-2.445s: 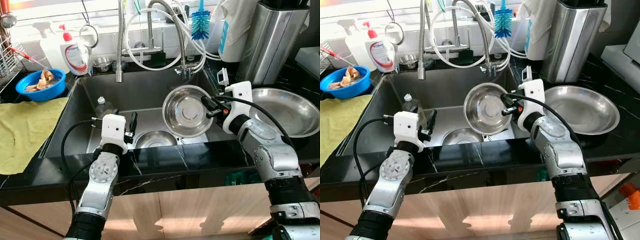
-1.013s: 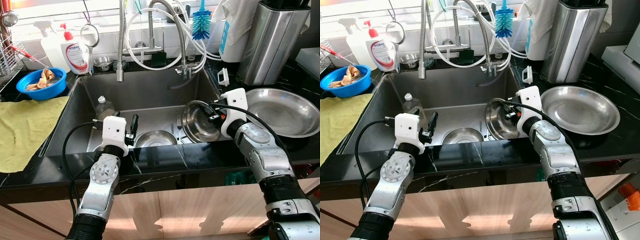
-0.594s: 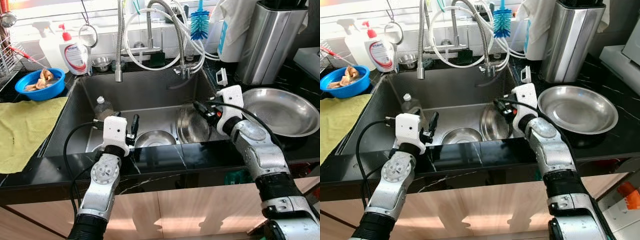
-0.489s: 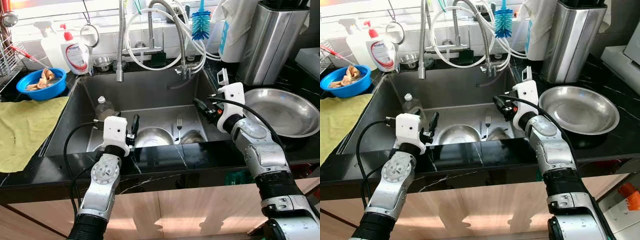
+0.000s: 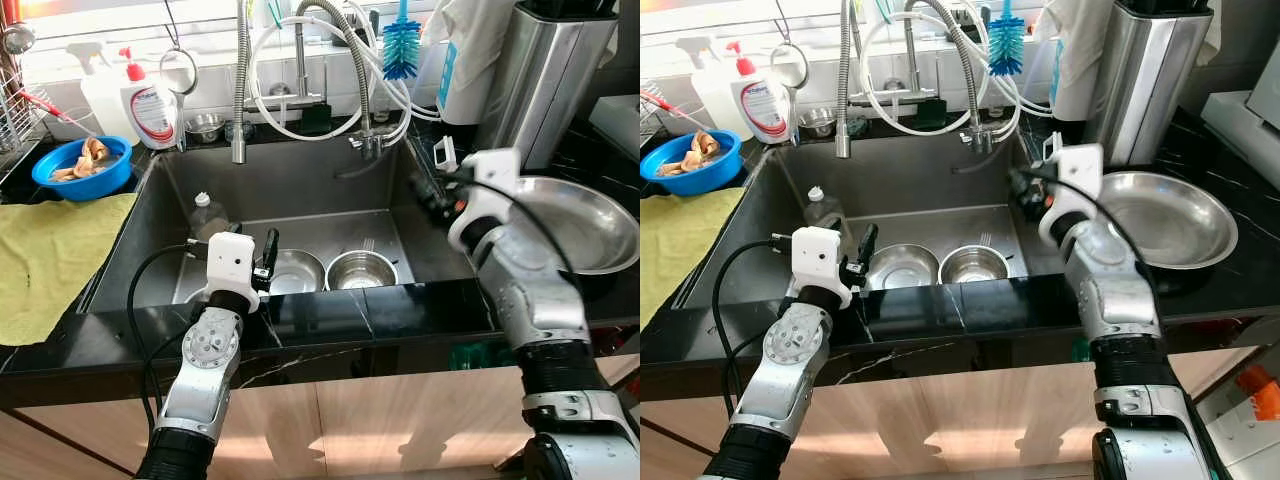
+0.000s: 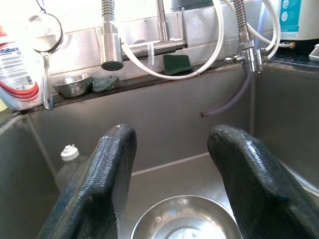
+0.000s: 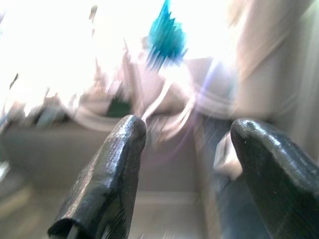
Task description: Kitchen organization
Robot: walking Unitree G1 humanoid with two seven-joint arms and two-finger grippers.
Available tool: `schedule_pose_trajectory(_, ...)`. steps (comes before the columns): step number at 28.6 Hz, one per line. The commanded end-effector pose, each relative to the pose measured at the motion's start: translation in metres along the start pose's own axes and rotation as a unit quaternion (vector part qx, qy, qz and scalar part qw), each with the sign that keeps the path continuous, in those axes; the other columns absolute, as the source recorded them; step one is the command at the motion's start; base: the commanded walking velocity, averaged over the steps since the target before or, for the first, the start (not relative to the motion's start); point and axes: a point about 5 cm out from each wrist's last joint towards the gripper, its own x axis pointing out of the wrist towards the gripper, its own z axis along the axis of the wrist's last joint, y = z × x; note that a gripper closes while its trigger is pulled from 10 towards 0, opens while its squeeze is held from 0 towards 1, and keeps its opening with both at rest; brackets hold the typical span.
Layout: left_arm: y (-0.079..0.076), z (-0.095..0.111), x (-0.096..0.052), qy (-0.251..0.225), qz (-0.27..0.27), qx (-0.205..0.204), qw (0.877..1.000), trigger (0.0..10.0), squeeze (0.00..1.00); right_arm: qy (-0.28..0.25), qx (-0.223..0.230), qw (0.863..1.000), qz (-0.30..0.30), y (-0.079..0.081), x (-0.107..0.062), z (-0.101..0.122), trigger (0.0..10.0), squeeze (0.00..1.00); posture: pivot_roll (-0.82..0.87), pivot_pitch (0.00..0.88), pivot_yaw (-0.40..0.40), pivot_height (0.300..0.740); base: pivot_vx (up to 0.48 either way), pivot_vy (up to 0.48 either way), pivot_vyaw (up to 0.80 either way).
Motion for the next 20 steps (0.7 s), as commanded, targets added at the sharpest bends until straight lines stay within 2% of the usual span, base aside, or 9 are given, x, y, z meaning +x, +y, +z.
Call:
schedule_pose_trajectory(1, 0.005, -0.001, 0.001, 0.008, 0.010, 0.002, 1.000, 10.0, 0.00, -0.026, -0.003, 0.998, -0.051, -0.014, -0.009, 0.017, 10.0, 0.00, -0.13, 0.000, 0.053, 0.740, 0.000, 0.000, 0.00)
schedule_pose_trajectory(4, 0.005, -0.001, 0.001, 0.008, 0.009, 0.002, 1.000, 10.0, 0.00, -0.034, -0.008, 0.995, -0.094, -0.026, -0.018, 0.022, 10.0, 0.00, -0.13, 0.000, 0.057, 0.740, 0.000, 0.000, 0.00)
schedule_pose_trajectory(5, 0.005, -0.001, 0.001, 0.008, 0.008, 0.002, 1.000, 10.0, 0.00, -0.037, -0.012, 0.988, -0.150, -0.042, -0.030, 0.024, 10.0, 0.00, -0.14, 0.000, 0.060, 0.740, 0.000, 0.000, 0.00)
schedule_pose_trajectory(8, 0.005, -0.001, 0.001, 0.009, 0.006, 0.002, 1.000, 10.0, 0.00, -0.032, -0.006, 0.977, -0.211, -0.059, -0.046, 0.021, 10.0, 0.00, -0.15, 0.000, 0.063, 0.740, 0.000, 0.000, 0.00)
schedule_pose_trajectory(10, 0.004, -0.002, 0.001, 0.009, 0.003, 0.002, 1.000, 10.0, 0.00, -0.016, 0.008, 0.963, -0.269, -0.076, -0.063, 0.015, 10.0, 0.95, -0.15, 0.000, 0.065, 0.740, 0.000, 0.000, 0.00)
schedule_pose_trajectory(13, 0.004, -0.002, 0.001, 0.009, 0.002, 0.001, 1.000, 10.0, 0.00, 0.000, 0.026, 0.952, -0.306, -0.086, -0.074, 0.009, 10.0, 1.00, -0.15, 0.000, 0.066, 0.740, 0.000, 0.000, 0.00)
schedule_pose_trajectory(18, 0.004, -0.002, 0.001, 0.010, 0.001, 0.002, 1.000, 10.0, 0.00, 0.021, 0.046, 0.934, -0.355, -0.097, -0.090, 0.001, 10.0, 0.95, -0.14, 0.000, 0.069, 0.740, 0.000, 0.000, 0.00)
schedule_pose_trajectory(19, 0.005, -0.002, 0.001, 0.010, 0.001, 0.003, 1.000, 10.0, 0.00, 0.024, 0.043, 0.931, -0.362, -0.098, -0.092, 0.000, 10.0, 0.76, -0.14, 0.000, 0.069, 0.740, 0.000, 0.000, 0.00)
schedule_pose_trajectory(20, 0.005, -0.002, 0.001, 0.010, 0.001, 0.004, 1.000, 10.0, 0.00, 0.027, 0.044, 0.929, -0.366, -0.098, -0.093, 0.000, 10.0, 0.00, -0.14, 0.000, 0.069, 0.740, 0.000, 0.000, 0.00)
